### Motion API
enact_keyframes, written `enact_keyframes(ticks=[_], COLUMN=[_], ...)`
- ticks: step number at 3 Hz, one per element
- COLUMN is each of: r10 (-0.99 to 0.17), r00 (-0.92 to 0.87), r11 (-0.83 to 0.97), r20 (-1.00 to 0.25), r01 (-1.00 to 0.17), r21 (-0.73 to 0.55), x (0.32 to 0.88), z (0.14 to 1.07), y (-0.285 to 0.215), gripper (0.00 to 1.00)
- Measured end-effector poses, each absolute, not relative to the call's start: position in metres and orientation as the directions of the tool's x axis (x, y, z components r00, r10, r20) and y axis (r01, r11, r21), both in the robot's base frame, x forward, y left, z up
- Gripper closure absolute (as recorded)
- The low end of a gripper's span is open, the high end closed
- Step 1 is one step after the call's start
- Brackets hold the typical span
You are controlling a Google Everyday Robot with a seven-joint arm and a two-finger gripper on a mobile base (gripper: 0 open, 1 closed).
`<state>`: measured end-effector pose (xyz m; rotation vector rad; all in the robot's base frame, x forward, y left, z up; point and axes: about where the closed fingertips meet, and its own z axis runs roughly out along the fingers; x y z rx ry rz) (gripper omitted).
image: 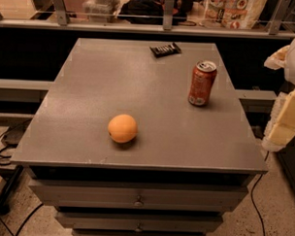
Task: Pick coke can
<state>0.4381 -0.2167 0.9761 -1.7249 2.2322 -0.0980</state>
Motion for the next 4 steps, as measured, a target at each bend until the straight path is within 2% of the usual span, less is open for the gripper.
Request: enact_keyframes(ticks=[2,4], r10=[-0.951,-0.942], r00=[-0.198,-0.135], r11=[0.261,0.241], r20=[-0.237,-0.309], r01=[-0.925,-0.91], r21=[-0.275,-0.337], x=[0.448,0.5], z=[0.978,0.963], y=[-0.211,-0.199], gripper=[0.0,0.0])
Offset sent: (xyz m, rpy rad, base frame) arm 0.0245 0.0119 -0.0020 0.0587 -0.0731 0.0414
